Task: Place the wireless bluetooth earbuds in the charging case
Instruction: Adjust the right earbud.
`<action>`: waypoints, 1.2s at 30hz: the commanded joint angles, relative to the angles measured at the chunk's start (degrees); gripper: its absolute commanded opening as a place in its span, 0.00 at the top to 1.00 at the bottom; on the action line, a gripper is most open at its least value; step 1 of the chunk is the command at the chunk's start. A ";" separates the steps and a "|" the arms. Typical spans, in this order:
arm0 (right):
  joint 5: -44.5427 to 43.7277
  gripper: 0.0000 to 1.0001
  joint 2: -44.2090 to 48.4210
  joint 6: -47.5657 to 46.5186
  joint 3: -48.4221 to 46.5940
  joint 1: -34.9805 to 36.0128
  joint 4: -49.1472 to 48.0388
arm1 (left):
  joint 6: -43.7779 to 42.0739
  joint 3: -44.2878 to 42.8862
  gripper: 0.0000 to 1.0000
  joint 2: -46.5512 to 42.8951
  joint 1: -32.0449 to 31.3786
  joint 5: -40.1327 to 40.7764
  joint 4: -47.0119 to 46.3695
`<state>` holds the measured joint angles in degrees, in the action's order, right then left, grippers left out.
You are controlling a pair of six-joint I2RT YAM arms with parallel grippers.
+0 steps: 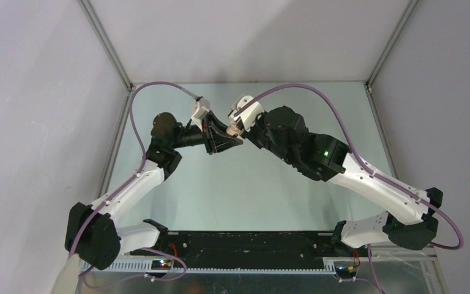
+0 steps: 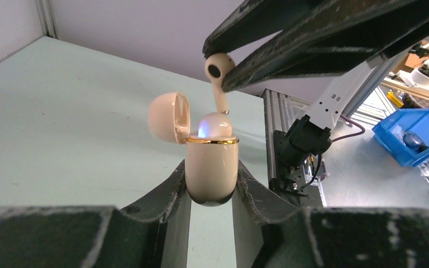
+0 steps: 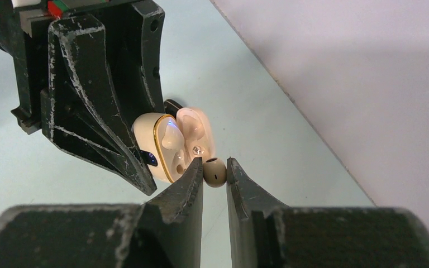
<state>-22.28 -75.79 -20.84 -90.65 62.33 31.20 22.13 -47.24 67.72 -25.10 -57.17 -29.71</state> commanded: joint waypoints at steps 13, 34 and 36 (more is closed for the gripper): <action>-2.50 0.78 -1.55 -2.19 1.43 2.31 -3.61 | 2.03 0.27 1.00 -1.09 0.11 -0.49 -3.92; -0.39 0.58 -0.19 -0.93 -1.87 2.86 0.65 | 2.35 0.27 1.00 -1.60 0.69 -1.98 -5.07; 1.51 0.56 0.23 -0.24 -3.24 1.92 2.26 | 2.34 0.37 1.00 -1.63 0.79 -2.23 -5.31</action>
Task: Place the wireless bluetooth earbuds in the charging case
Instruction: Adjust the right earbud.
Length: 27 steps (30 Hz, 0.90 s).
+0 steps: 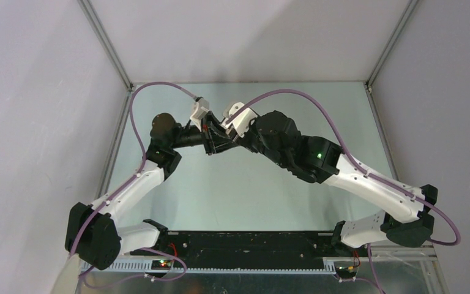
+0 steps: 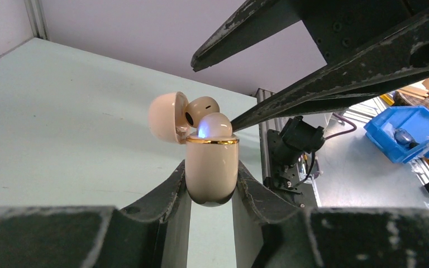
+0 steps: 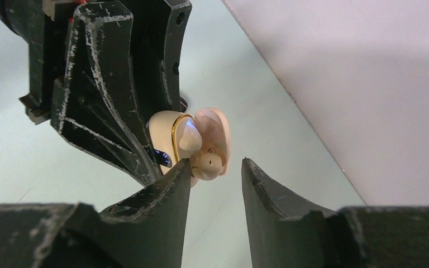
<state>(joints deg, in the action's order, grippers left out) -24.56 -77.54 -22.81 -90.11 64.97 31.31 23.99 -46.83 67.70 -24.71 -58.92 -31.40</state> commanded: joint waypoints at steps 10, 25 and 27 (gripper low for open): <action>12.69 0.49 5.18 3.64 -7.37 -4.74 6.99 | 0.95 -0.10 0.99 -1.84 0.63 -1.53 -4.56; 12.83 0.48 4.86 8.51 -4.49 -8.25 2.98 | -3.65 -0.52 0.99 -3.54 0.62 -4.88 -0.60; 13.97 0.48 4.79 8.30 -4.25 -8.17 3.32 | -3.68 -0.61 0.99 -3.53 0.67 -4.97 -0.52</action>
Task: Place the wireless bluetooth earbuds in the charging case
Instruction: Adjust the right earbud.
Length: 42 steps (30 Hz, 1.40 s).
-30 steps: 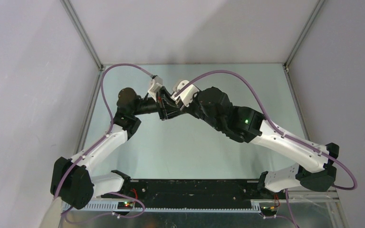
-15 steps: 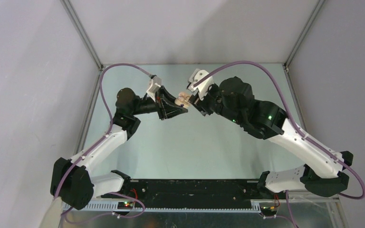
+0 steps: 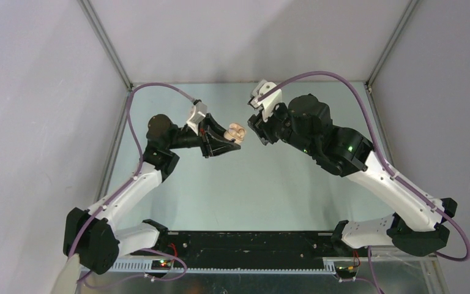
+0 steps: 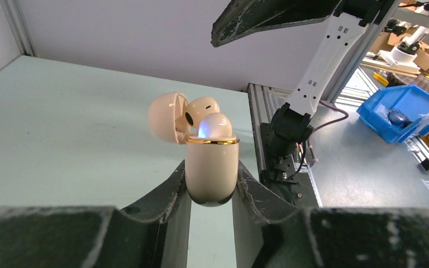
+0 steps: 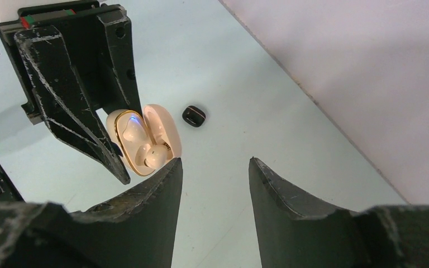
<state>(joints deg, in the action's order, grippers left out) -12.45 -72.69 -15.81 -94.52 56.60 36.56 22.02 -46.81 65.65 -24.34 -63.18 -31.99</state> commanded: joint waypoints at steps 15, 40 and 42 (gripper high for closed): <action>15.69 0.43 1.76 1.28 2.87 -4.22 -0.25 | 1.76 0.36 0.99 -2.21 0.33 -7.27 -5.81; 23.01 0.41 1.19 4.89 2.80 -6.88 -0.29 | 4.58 1.02 0.99 -1.79 -0.09 -10.36 -10.47; 22.72 0.41 0.82 4.97 2.57 -6.67 -0.22 | 4.50 1.02 0.99 -1.90 -0.17 -10.59 -10.32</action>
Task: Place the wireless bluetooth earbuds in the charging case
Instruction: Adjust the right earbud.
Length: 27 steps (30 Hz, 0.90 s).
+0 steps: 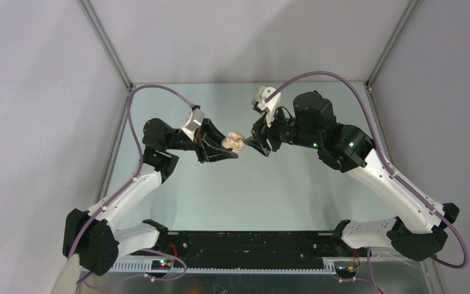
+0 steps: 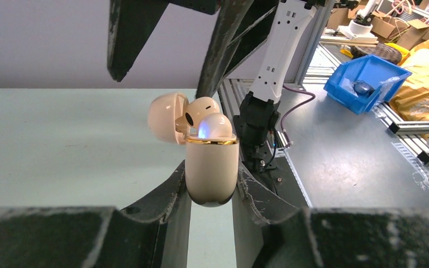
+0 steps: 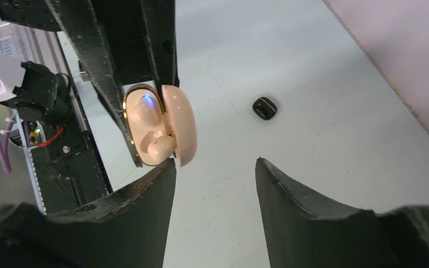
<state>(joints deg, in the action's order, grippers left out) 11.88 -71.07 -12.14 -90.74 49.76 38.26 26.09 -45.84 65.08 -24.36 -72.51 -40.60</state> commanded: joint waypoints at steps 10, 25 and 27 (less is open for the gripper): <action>-2.73 0.41 -1.32 1.19 -1.95 0.56 -2.14 | -0.07 -0.03 0.99 -1.35 -0.59 -2.29 -1.16; 0.17 0.42 -1.21 -1.77 -3.48 1.22 -0.87 | -0.93 -0.51 0.99 -1.34 -1.07 -2.89 0.47; 0.13 0.42 -1.53 -2.05 -3.55 1.48 -0.68 | -0.95 -0.56 0.99 -1.36 -1.17 -2.98 0.59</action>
<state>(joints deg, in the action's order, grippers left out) 11.33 -72.64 -12.73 -91.66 50.57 38.39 25.89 -45.84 65.08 -24.97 -74.24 -39.48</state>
